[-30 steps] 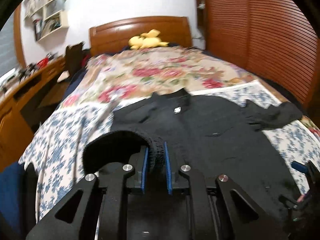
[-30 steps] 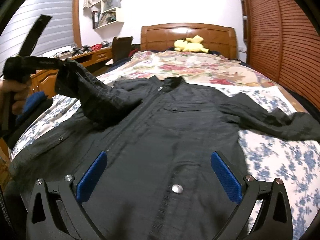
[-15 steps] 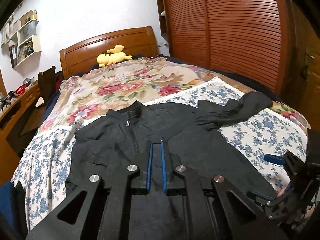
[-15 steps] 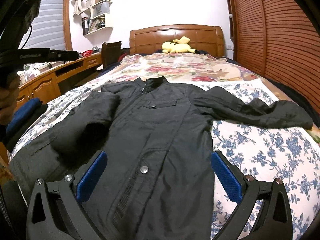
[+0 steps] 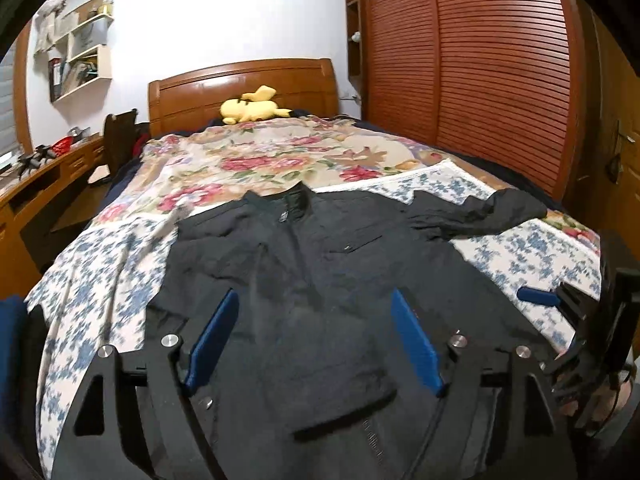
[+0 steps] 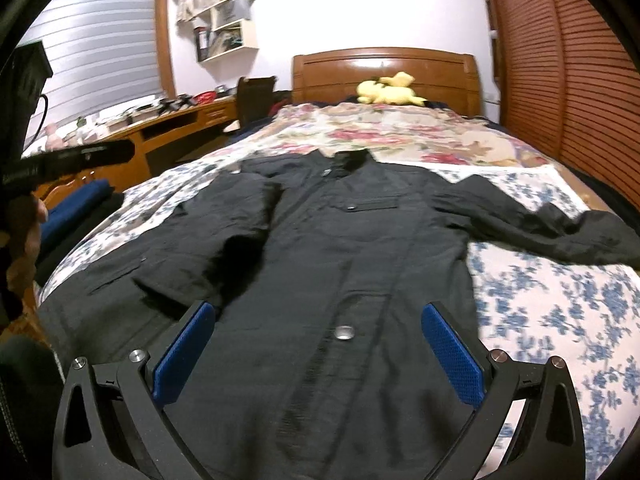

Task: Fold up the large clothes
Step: 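Grasp the folded sleeve cuff near the zipper with the right tool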

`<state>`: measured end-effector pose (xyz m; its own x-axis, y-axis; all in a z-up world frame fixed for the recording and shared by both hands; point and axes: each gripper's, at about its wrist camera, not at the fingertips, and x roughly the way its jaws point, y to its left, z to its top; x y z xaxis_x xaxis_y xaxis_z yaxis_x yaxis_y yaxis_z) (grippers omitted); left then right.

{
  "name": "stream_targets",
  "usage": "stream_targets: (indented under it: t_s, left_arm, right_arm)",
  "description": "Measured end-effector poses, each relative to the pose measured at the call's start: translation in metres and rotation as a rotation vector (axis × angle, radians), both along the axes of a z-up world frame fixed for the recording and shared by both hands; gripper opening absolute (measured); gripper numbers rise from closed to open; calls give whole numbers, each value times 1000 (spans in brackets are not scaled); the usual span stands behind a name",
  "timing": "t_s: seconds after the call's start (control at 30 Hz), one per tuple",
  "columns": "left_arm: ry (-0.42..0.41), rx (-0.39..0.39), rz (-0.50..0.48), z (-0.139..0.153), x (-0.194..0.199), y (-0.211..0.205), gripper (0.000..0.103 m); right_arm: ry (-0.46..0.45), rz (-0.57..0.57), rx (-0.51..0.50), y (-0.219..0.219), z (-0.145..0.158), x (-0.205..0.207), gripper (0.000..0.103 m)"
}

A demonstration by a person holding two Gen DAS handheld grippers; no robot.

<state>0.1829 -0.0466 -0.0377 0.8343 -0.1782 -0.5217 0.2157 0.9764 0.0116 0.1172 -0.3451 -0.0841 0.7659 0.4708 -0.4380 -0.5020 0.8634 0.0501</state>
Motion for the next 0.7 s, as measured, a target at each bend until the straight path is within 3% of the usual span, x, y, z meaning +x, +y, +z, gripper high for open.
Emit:
stream_targets:
  t_s: [0.47, 0.7]
  left_arm:
    - [-12, -45, 129, -33, -48, 90, 79]
    - [-34, -61, 162, -35, -65, 120, 79]
  right_arm:
    - [42, 200, -71, 84, -9, 21, 95]
    - [61, 283, -116, 127, -11, 42, 90]
